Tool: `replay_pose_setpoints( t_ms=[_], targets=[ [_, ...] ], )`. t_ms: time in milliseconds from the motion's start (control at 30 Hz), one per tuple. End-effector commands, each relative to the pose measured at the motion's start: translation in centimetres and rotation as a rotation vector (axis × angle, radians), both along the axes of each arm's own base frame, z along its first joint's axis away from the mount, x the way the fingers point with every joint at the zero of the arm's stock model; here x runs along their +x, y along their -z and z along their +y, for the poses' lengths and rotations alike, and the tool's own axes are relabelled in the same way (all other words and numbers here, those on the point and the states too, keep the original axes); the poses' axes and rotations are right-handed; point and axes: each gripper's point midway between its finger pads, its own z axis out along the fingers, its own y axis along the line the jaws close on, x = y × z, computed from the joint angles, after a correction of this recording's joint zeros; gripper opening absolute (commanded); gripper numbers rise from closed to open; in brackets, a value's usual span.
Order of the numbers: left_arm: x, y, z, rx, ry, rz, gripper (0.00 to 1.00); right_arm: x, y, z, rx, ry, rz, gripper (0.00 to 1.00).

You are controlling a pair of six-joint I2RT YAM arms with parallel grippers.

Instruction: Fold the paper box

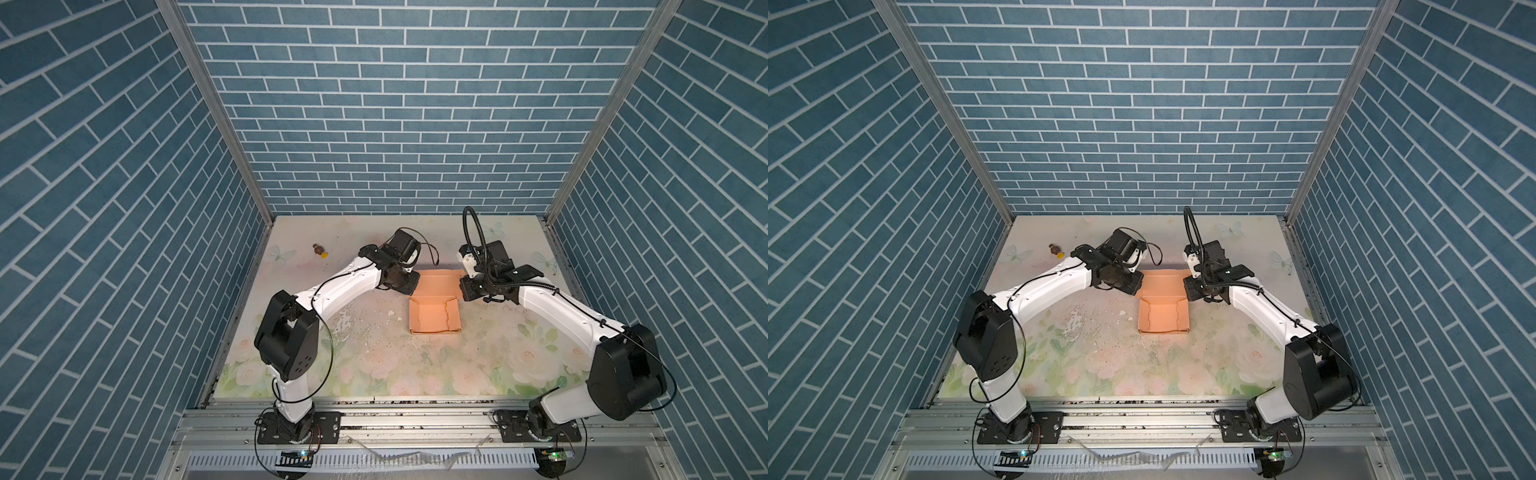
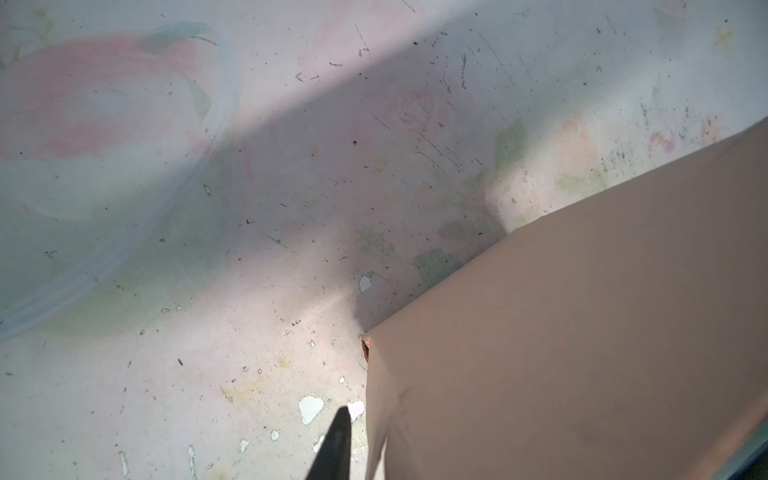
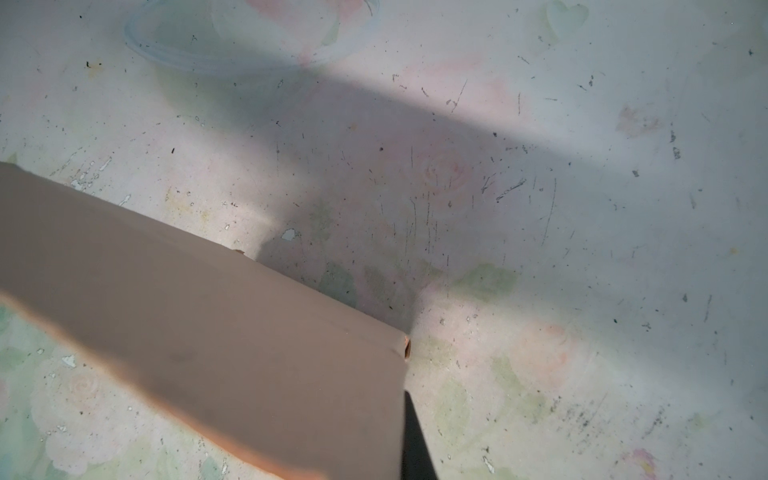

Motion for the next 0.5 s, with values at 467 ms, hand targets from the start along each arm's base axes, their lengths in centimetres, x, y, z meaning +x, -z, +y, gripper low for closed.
replay_pose_setpoints(
  t_ms=[467],
  targets=[
    [1.9,-0.4,-0.1,-0.002,-0.062,-0.044,0.00,0.6,-1.3,1.0,-0.017,0.051,-0.076,0.00]
  ],
)
